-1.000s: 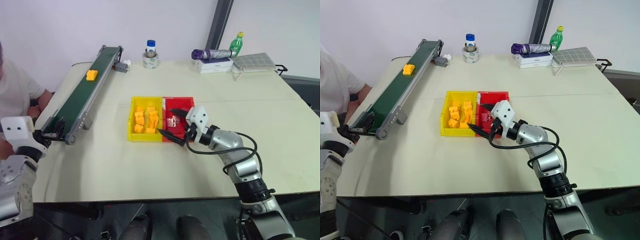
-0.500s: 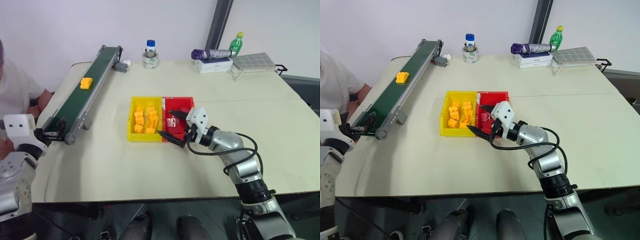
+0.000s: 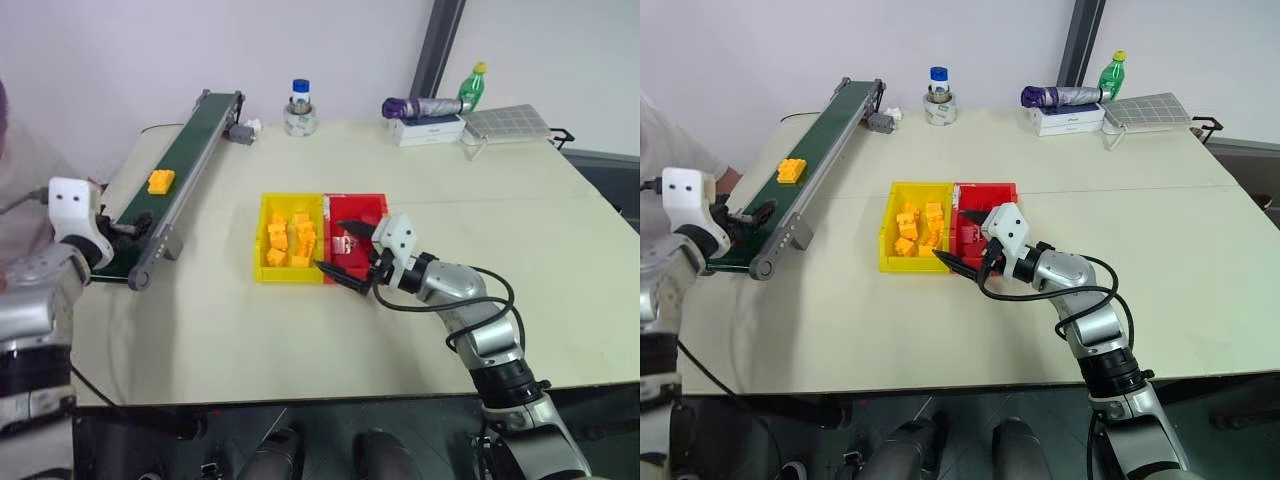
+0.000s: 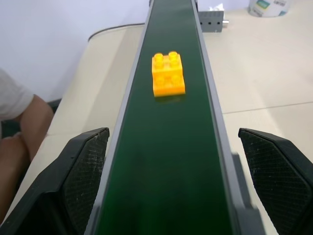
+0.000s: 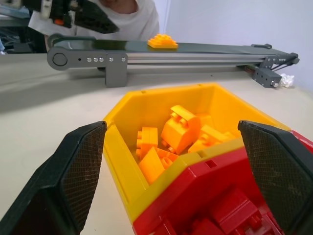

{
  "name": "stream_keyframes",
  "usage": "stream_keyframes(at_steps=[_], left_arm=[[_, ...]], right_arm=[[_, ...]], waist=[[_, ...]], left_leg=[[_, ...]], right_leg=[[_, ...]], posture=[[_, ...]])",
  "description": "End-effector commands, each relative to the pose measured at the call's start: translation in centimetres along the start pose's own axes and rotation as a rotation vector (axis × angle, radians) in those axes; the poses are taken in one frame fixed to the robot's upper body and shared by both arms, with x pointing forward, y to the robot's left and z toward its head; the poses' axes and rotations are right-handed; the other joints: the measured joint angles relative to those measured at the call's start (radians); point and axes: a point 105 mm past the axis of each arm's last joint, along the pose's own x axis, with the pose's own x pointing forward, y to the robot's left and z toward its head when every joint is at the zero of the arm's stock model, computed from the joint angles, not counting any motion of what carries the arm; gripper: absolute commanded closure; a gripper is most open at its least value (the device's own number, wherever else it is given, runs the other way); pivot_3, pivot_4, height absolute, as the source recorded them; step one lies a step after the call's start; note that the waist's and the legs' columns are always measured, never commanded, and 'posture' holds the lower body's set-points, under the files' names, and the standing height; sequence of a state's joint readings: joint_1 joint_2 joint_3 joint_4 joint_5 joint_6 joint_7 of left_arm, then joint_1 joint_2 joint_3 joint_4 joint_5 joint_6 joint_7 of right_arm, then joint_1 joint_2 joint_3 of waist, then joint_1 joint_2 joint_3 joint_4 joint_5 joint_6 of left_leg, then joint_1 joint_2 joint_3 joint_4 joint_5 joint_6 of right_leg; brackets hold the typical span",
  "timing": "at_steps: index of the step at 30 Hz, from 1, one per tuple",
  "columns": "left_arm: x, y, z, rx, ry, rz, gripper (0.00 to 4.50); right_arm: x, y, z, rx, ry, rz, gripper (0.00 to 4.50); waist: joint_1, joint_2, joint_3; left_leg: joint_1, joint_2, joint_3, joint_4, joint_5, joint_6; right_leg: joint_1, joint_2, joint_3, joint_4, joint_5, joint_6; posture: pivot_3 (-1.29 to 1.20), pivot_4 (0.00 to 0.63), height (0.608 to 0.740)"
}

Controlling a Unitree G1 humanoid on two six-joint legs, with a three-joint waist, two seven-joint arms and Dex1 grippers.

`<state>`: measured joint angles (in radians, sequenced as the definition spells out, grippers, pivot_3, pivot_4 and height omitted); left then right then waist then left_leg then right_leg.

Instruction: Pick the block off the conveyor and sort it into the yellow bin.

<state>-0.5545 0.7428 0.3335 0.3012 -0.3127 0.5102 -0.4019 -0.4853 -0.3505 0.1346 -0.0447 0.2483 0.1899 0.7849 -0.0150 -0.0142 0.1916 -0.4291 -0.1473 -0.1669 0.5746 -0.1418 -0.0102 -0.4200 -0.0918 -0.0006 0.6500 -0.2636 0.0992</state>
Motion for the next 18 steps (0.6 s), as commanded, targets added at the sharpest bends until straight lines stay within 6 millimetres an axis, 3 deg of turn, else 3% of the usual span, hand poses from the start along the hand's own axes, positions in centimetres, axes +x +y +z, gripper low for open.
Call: stream_keyframes(at_steps=[1, 7, 18], left_arm=[[0.7, 0.9, 1.1, 0.03, -0.019, 0.006, 0.03], [2.6, 0.9, 1.7, 0.009, -0.011, -0.006, 0.03], [3.1, 0.3, -0.1, 0.005, 0.027, -0.034, 0.03]], right_arm=[[0.1, 0.2, 1.6, -0.046, -0.049, 0.004, 0.0], [0.1, 0.0, 1.9, -0.054, -0.056, -0.009, 0.0], [0.2, -0.2, 2.0, -0.058, -0.058, -0.021, 0.0]], waist=[[0.0, 0.0, 0.0], [0.002, 0.0, 0.0], [-0.001, 0.0, 0.0]], left_leg=[[0.0, 0.0, 0.0, 0.0, 0.0, 0.0], [0.0, 0.0, 0.0, 0.0, 0.0, 0.0], [0.0, 0.0, 0.0, 0.0, 0.0, 0.0]], right_leg=[[0.0, 0.0, 0.0, 0.0, 0.0, 0.0], [0.0, 0.0, 0.0, 0.0, 0.0, 0.0], [0.0, 0.0, 0.0, 0.0, 0.001, 0.002]], posture=[[0.0, 0.15, 0.74], [0.0, 0.15, 0.74], [0.0, 0.15, 0.74]])
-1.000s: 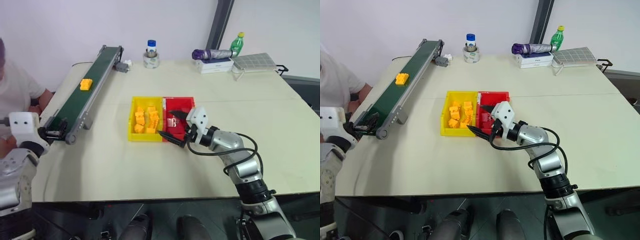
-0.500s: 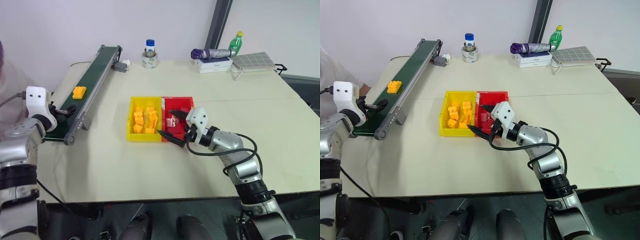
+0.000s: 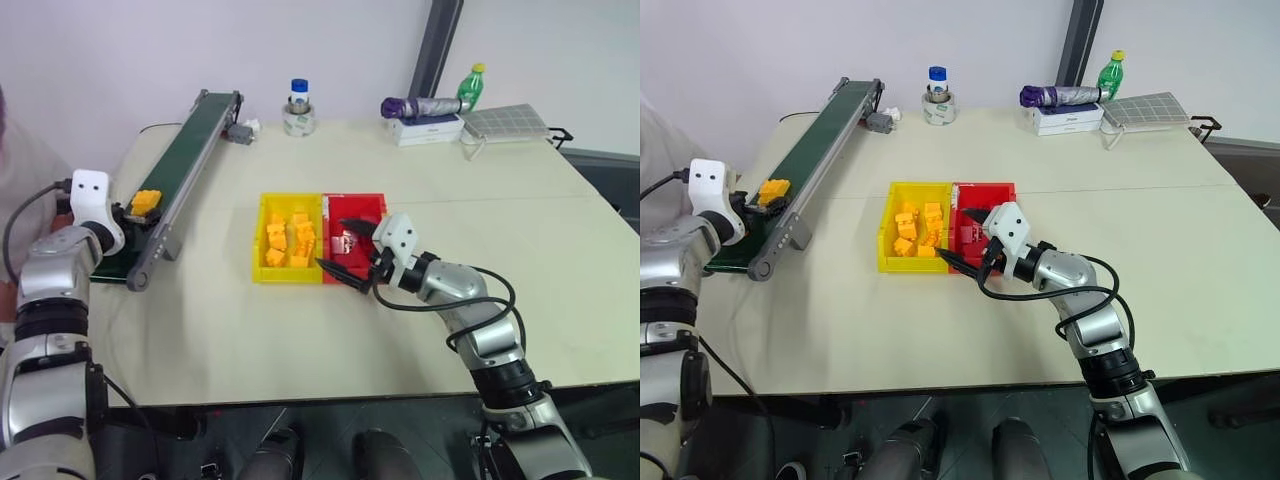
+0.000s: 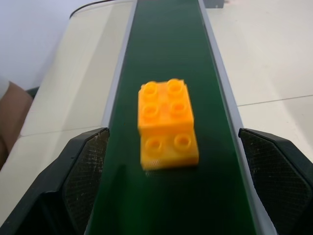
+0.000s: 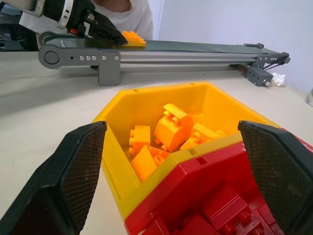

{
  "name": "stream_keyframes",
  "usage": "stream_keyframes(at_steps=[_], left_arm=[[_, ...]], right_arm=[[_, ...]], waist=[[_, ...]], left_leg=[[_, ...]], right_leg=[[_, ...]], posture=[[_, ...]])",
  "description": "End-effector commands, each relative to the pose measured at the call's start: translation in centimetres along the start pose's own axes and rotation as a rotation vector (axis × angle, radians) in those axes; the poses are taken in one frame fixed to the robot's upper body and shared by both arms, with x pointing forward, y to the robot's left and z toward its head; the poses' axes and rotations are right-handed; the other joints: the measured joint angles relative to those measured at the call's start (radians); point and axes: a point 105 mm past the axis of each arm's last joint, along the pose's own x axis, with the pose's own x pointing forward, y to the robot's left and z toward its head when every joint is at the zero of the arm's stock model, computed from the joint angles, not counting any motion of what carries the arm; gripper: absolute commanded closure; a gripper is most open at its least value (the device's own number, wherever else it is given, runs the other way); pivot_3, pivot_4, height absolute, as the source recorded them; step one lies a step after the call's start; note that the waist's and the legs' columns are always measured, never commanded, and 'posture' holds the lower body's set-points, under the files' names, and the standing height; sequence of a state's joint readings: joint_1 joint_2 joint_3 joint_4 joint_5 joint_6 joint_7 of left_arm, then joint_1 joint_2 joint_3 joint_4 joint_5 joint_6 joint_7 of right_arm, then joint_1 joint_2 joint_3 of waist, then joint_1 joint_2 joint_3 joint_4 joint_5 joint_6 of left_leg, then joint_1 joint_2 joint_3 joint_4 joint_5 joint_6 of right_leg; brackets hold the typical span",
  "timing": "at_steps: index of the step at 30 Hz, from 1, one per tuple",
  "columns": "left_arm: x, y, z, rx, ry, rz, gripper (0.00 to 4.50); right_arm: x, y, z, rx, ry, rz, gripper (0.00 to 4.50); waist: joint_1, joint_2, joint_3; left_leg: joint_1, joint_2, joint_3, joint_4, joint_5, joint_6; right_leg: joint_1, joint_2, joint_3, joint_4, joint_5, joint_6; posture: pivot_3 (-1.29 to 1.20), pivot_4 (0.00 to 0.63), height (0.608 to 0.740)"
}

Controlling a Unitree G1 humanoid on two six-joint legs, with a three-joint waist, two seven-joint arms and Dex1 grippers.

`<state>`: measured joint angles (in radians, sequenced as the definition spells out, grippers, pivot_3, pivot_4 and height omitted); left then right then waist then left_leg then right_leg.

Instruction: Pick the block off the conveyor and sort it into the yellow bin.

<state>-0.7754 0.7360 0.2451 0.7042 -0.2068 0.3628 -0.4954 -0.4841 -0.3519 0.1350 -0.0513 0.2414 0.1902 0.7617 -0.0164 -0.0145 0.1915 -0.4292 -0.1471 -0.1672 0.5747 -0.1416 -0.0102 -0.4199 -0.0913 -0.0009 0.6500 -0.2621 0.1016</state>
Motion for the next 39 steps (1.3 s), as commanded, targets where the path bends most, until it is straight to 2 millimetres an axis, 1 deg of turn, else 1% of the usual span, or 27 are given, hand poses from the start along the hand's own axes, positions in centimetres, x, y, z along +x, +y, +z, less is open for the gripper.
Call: stream_keyframes(at_steps=[1, 3, 7, 8, 12, 13, 16, 18, 20, 22, 24, 26, 28, 31, 32, 34, 36, 37, 39], left_arm=[[-0.3, 0.4, 0.9, 0.0, -0.04, 0.01, 0.27], [-0.4, 0.5, 0.4, -0.007, -0.021, 0.023, 0.84], [-0.5, 1.0, -1.0, -0.048, 0.024, 0.067, 2.89], [-0.5, 1.0, -1.1, -0.038, 0.02, 0.068, 3.23], [-0.7, 0.9, 0.4, -0.032, -0.053, 0.074, 3.18], [-0.8, 0.8, 1.1, -0.034, -0.088, 0.069, 3.18], [-1.5, -0.7, 3.7, -0.08, -0.234, -0.017, 3.18], [-2.2, -3.1, 4.8, -0.088, -0.292, -0.136, 3.18], [-2.8, -5.4, 5.5, -0.12, -0.318, -0.236, 3.18], [-3.4, -8.7, 6.2, -0.082, -0.343, -0.363, 3.18], [-3.8, -12.0, 5.9, -0.055, -0.318, -0.479, 3.18], [-4.0, -14.1, 5.3, -0.059, -0.289, -0.551, 3.18], [-3.6, -15.4, 4.3, -0.065, -0.266, -0.56, 3.18], [-2.6, -16.3, 3.8, -0.114, -0.246, -0.524, 3.18], [-2.4, -16.8, 3.7, -0.118, -0.247, -0.523, 3.18], [-2.6, -18.3, 3.4, -0.147, -0.245, -0.579, 3.18], [-3.0, -19.5, 3.3, -0.188, -0.251, -0.642, 2.14], [-3.1, -19.8, 3.5, -0.195, -0.262, -0.655, 1.76], [-3.2, -20.2, 3.7, -0.181, -0.272, -0.669, 0.81]], right_arm=[[0.2, 0.0, 1.9, -0.05, -0.061, 0.002, 0.0], [0.2, 0.0, 1.9, -0.048, -0.064, 0.001, 0.0], [0.2, 0.0, 1.9, -0.049, -0.062, -0.001, 0.0], [0.1, -0.1, 1.9, -0.05, -0.061, -0.002, 0.0], [-0.1, -0.2, 1.8, -0.052, -0.057, -0.005, 0.0], [0.0, -0.2, 1.8, -0.052, -0.057, -0.005, 0.0], [0.0, -0.1, 1.8, -0.052, -0.058, -0.006, 0.0], [0.0, 0.0, 1.8, -0.048, -0.061, -0.005, 0.0], [0.0, 0.0, 1.8, -0.049, -0.06, -0.004, 0.0], [0.1, -0.1, 1.7, -0.048, -0.059, -0.003, 0.0], [0.2, 0.0, 1.8, -0.049, -0.06, -0.002, 0.0], [0.2, 0.0, 1.8, -0.049, -0.062, -0.001, 0.0], [0.3, 0.0, 1.8, -0.049, -0.062, -0.004, 0.0], [0.1, 0.0, 1.7, -0.05, -0.057, -0.01, 0.0], [0.0, 0.0, 1.7, -0.05, -0.056, -0.013, 0.0], [-0.1, 0.0, 1.7, -0.051, -0.054, -0.02, 0.0], [-0.2, 0.0, 1.6, -0.051, -0.052, -0.026, 0.0], [-0.3, -0.1, 1.6, -0.051, -0.051, -0.028, 0.0], [-0.3, -0.1, 1.6, -0.05, -0.051, -0.033, 0.0]], waist=[[0.001, 0.0, 0.0], [0.0, 0.0, 0.0], [0.0, 0.0, 0.0], [0.0, 0.0, 0.0], [0.001, 0.0, 0.0], [0.001, 0.0, 0.0], [0.003, 0.0, 0.0], [0.003, 0.0, 0.0], [0.003, 0.0, 0.0], [0.002, 0.0, 0.0], [0.002, 0.0, 0.0], [0.002, 0.0, 0.0], [0.002, 0.0, 0.0], [0.0, 0.0, 0.0], [0.0, 0.0, 0.0], [0.002, 0.0, 0.0], [0.004, 0.0, 0.0], [0.004, 0.0, 0.0], [0.003, 0.0, 0.0]], left_leg=[[0.0, 0.0, 0.0, 0.0, 0.0, 0.0], [0.0, 0.0, 0.0, 0.0, 0.0, 0.0], [0.0, 0.0, 0.0, 0.0, 0.0, 0.0], [0.0, 0.0, 0.0, 0.0, 0.0, 0.0], [0.0, 0.0, 0.0, 0.001, 0.0, 0.0], [0.0, 0.0, 0.0, 0.001, 0.0, 0.0], [0.0, 0.0, 0.0, 0.001, 0.0, 0.0], [0.0, 0.0, 0.0, 0.001, 0.0, 0.0], [0.0, 0.0, 0.0, 0.001, 0.0, 0.0], [0.0, 0.0, 0.0, 0.001, 0.0, 0.0], [0.0, 0.0, 0.0, 0.001, 0.0, 0.0], [0.0, 0.0, 0.0, 0.001, 0.0, 0.0], [0.0, 0.0, 0.0, 0.001, 0.0, 0.0], [0.0, 0.0, 0.0, 0.001, 0.0, 0.0], [0.0, 0.001, 0.0, 0.001, 0.0, 0.0], [0.0, 0.001, 0.0, 0.001, 0.0, 0.0], [0.0, 0.001, 0.0, 0.001, 0.0, 0.0], [0.0, 0.001, 0.0, 0.001, 0.0, 0.0], [0.0, 0.001, 0.0, 0.002, 0.0, 0.0]], right_leg=[[0.0, 0.0, 0.0, 0.0, 0.0, 0.0], [0.0, 0.0, 0.0, 0.0, 0.0, 0.0], [0.0, 0.0, 0.0, 0.0, 0.0, 0.0], [0.0, 0.0, 0.0, 0.0, 0.0, 0.0], [0.0, 0.0, 0.0, 0.001, 0.0, 0.0], [0.0, 0.0, 0.0, 0.001, 0.0, 0.0], [0.0, 0.0, 0.0, 0.0, 0.001, 0.0], [0.001, 0.0, 0.0, 0.0, 0.001, 0.0], [0.001, 0.0, 0.0, -0.001, 0.001, 0.0], [0.001, 0.0, 0.0, -0.001, 0.001, 0.0], [0.001, 0.0, 0.0, 0.0, 0.001, 0.0], [0.001, 0.0, 0.0, 0.0, 0.001, 0.0], [0.001, 0.0, 0.0, 0.0, 0.001, 0.0], [0.001, 0.0, 0.0, 0.0, 0.001, -0.001], [0.001, 0.0, 0.0, 0.0, 0.001, -0.001], [0.001, 0.0, 0.0, 0.0, 0.001, -0.001], [0.001, 0.0, 0.0, 0.0, 0.001, -0.001], [0.001, 0.0, 0.0, 0.0, 0.001, -0.001], [0.002, 0.0, 0.0, 0.0, 0.001, -0.001]], posture=[[0.0, 0.15, 0.74], [0.0, 0.15, 0.74], [0.0, 0.15, 0.74], [0.0, 0.15, 0.74], [0.0, 0.15, 0.74], [0.0, 0.15, 0.74], [0.0, 0.15, 0.74], [0.0, 0.15, 0.74], [0.0, 0.15, 0.74], [0.0, 0.15, 0.74], [0.0, 0.15, 0.74], [0.0, 0.15, 0.74], [0.0, 0.15, 0.74], [0.0, 0.15, 0.74], [0.0, 0.15, 0.74], [0.0, 0.15, 0.74], [0.0, 0.15, 0.74], [0.0, 0.15, 0.74], [0.0, 0.15, 0.74]])
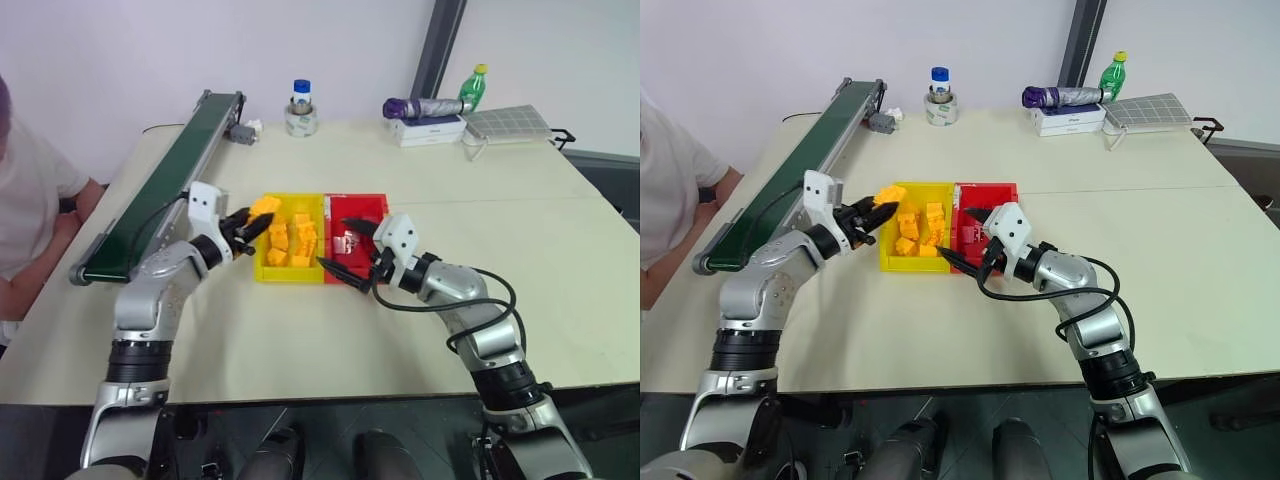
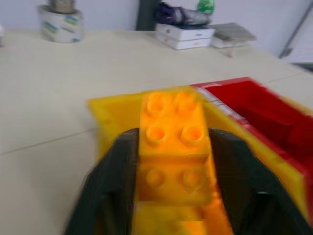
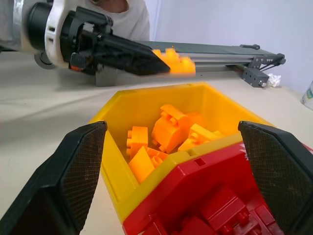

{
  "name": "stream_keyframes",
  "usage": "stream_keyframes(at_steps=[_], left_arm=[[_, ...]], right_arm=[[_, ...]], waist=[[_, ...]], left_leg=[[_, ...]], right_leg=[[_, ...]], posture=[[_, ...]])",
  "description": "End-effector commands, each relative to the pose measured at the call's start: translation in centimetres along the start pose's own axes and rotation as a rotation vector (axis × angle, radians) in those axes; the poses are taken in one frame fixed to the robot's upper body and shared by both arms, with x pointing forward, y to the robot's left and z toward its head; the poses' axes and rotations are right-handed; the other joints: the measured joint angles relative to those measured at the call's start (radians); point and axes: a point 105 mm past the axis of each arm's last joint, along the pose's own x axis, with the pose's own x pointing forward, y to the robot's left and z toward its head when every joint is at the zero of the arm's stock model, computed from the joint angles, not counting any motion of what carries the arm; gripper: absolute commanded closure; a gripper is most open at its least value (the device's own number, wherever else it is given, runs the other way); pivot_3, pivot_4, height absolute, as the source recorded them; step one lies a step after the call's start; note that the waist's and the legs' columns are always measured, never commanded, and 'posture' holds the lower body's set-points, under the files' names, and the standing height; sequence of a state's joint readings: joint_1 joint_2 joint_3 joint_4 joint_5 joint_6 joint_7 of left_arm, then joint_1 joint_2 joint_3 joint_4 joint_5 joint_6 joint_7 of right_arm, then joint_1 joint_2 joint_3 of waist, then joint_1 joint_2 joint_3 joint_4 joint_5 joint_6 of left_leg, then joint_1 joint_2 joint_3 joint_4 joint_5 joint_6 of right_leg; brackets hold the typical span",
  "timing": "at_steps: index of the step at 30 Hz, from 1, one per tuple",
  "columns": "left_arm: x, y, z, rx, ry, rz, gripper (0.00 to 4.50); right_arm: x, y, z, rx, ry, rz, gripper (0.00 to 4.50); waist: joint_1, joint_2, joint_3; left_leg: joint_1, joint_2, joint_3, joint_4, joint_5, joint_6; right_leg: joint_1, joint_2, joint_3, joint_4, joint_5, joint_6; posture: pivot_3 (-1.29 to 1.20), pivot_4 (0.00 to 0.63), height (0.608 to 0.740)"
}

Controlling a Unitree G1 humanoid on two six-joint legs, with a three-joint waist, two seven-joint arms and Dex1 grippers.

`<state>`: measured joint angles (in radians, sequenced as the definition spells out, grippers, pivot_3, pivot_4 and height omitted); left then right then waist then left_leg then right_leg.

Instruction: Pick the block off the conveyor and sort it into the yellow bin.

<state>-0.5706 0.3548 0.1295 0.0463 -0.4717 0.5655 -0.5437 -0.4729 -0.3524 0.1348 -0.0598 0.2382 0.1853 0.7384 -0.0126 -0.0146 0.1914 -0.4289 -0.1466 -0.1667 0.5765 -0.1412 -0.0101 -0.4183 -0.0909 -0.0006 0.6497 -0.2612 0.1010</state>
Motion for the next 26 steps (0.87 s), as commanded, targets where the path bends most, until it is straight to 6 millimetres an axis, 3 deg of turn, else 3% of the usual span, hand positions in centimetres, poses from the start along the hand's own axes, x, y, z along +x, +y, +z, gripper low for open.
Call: stream_keyframes(at_steps=[1, 2, 8, 13, 16, 20, 26], left_arm=[[0.2, -1.2, 1.5, 0.028, -0.05, -0.054, 0.3], [0.2, -1.1, 1.6, 0.033, -0.053, -0.049, 0.06], [-0.8, 0.5, 2.4, 0.108, -0.069, 0.025, 0.06], [-4.0, 2.0, 3.3, 0.155, -0.046, 0.061, 0.06], [-7.2, 1.0, 4.4, 0.164, -0.069, -0.022, 0.06], [-11.0, 2.0, 3.0, 0.218, 0.067, 0.002, 0.06], [-11.8, 2.2, 2.6, 0.203, 0.032, 0.015, 0.06]], right_arm=[[-0.2, 0.0, 1.7, -0.046, -0.053, -0.01, 0.0], [-0.1, 0.1, 1.7, -0.047, -0.053, -0.011, 0.0], [-0.2, 0.1, 1.7, -0.047, -0.054, -0.011, 0.0], [-0.1, 0.0, 1.7, -0.05, -0.052, -0.004, 0.0], [-0.2, 0.1, 1.7, -0.056, -0.045, 0.007, 0.0], [-0.2, 0.1, 1.5, -0.052, -0.039, 0.021, 0.0], [0.3, 0.2, 1.7, -0.055, -0.045, 0.041, 0.0]], waist=[[-0.002, 0.0, 0.0], [-0.002, 0.0, 0.0], [-0.001, 0.0, 0.0], [-0.006, 0.0, 0.0], [-0.007, 0.0, 0.0], [-0.004, 0.001, 0.0], [0.007, 0.001, 0.0]], left_leg=[[0.0, 0.0, 0.0, 0.0, 0.0, 0.0], [0.0, 0.0, 0.0, 0.0, 0.0, 0.0], [0.0, 0.0, 0.0, 0.0, 0.0, 0.0], [0.0, 0.001, 0.0, 0.0, 0.0, 0.0], [0.0, 0.001, 0.0, -0.001, 0.0, 0.0], [0.0, 0.002, 0.0, -0.001, 0.0, 0.0], [0.0, 0.002, 0.0, -0.001, 0.0, -0.001]], right_leg=[[0.0, 0.0, 0.0, 0.0, 0.0, 0.0], [0.0, 0.0, 0.0, 0.0, 0.0, 0.0], [0.0, 0.0, 0.0, 0.0, 0.0, 0.0], [-0.001, 0.001, 0.0, 0.0, 0.0, 0.0], [-0.001, 0.001, 0.001, 0.0, 0.0, -0.001], [-0.001, 0.001, 0.001, 0.0, -0.002, -0.005], [0.002, 0.001, 0.001, -0.001, -0.001, -0.007]], posture=[[0.0, 0.15, 0.74], [0.0, 0.15, 0.74], [0.0, 0.15, 0.74], [0.0, 0.15, 0.74], [0.0, 0.15, 0.74], [0.0, 0.15, 0.74], [0.0, 0.15, 0.74]])
